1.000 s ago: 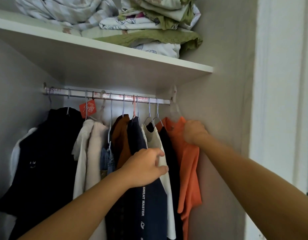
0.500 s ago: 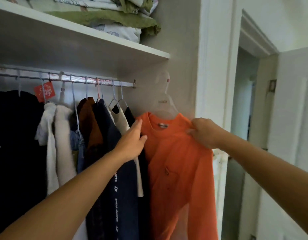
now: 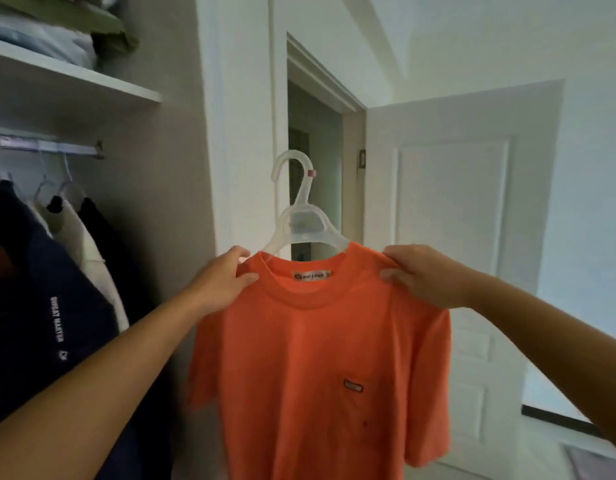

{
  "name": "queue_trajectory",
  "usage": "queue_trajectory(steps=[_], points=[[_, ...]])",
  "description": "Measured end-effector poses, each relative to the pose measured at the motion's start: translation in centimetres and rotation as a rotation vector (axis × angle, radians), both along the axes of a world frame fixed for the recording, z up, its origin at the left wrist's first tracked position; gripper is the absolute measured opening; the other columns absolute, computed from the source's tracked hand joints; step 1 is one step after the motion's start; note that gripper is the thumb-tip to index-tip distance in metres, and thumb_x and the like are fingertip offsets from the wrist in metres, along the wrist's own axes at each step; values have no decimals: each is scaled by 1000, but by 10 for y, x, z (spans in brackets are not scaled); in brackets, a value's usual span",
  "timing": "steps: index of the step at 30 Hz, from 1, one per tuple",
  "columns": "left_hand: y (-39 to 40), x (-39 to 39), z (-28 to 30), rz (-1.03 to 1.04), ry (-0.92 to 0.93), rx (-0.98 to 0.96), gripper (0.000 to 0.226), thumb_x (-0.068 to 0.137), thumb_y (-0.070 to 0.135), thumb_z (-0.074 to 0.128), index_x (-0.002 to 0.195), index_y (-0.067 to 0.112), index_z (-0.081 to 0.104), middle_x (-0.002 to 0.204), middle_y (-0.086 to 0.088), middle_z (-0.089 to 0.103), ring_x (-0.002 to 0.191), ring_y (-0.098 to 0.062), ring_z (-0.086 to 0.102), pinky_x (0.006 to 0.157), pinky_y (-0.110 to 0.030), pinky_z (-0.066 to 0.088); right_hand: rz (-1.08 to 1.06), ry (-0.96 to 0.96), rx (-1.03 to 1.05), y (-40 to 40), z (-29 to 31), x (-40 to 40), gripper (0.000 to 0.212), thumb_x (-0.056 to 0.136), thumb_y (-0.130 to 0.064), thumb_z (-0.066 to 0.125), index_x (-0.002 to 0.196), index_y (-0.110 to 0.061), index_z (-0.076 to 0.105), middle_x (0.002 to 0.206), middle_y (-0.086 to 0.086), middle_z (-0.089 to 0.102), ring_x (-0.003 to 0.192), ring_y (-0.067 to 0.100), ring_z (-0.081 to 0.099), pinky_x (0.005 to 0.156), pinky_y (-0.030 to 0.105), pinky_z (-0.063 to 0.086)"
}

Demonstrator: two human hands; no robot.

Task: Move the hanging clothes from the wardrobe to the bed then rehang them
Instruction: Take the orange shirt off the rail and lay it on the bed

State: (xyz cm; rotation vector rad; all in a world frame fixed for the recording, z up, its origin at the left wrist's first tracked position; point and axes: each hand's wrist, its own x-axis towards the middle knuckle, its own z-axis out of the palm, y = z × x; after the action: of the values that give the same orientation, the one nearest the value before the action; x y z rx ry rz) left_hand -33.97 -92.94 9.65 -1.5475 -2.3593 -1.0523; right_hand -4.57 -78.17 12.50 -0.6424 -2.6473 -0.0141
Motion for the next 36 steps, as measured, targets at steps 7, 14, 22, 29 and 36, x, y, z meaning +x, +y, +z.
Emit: queue_trajectory(steps=[7,14,22,29,36], points=[[65,174,-23,-346,-47,-82,7,97,30,56,97,25,61,93,7,63,88,-12,61,72,-29,45,-285,100,-124,7,-39,197,17,99,-22,49,82,-22,51,81,-7,56,81,16,54,71,31,36],[135,357,-49,-647,-57,-139,17,95,28,59,94,12,62,88,-3,64,83,-21,62,73,-35,48,-596,178,-107,-1,-76,390,13,97,-36,53,104,-25,58,93,-5,63,88,20,59,74,33,42],[216,557,-77,-982,-57,-183,7,92,26,62,94,20,65,85,-1,65,81,-18,63,72,-33,47,-904,170,-188,-33,-107,573,20,97,-30,55,77,-30,50,78,-9,57,73,13,56,62,24,37],[283,734,-111,-1265,-35,-209,2,92,22,63,91,21,63,84,3,65,80,-16,60,67,-28,43,-1177,159,-211,-53,-136,703,34,96,-25,58,68,-34,40,69,-16,48,65,-1,45,60,18,30],[349,903,-139,-1531,0,-283,6,89,21,67,94,18,68,87,-2,67,81,-16,62,73,-32,50,-1469,109,-262,-44,-156,823,31,95,-29,57,69,-29,40,69,-14,46,72,12,48,68,31,33]])
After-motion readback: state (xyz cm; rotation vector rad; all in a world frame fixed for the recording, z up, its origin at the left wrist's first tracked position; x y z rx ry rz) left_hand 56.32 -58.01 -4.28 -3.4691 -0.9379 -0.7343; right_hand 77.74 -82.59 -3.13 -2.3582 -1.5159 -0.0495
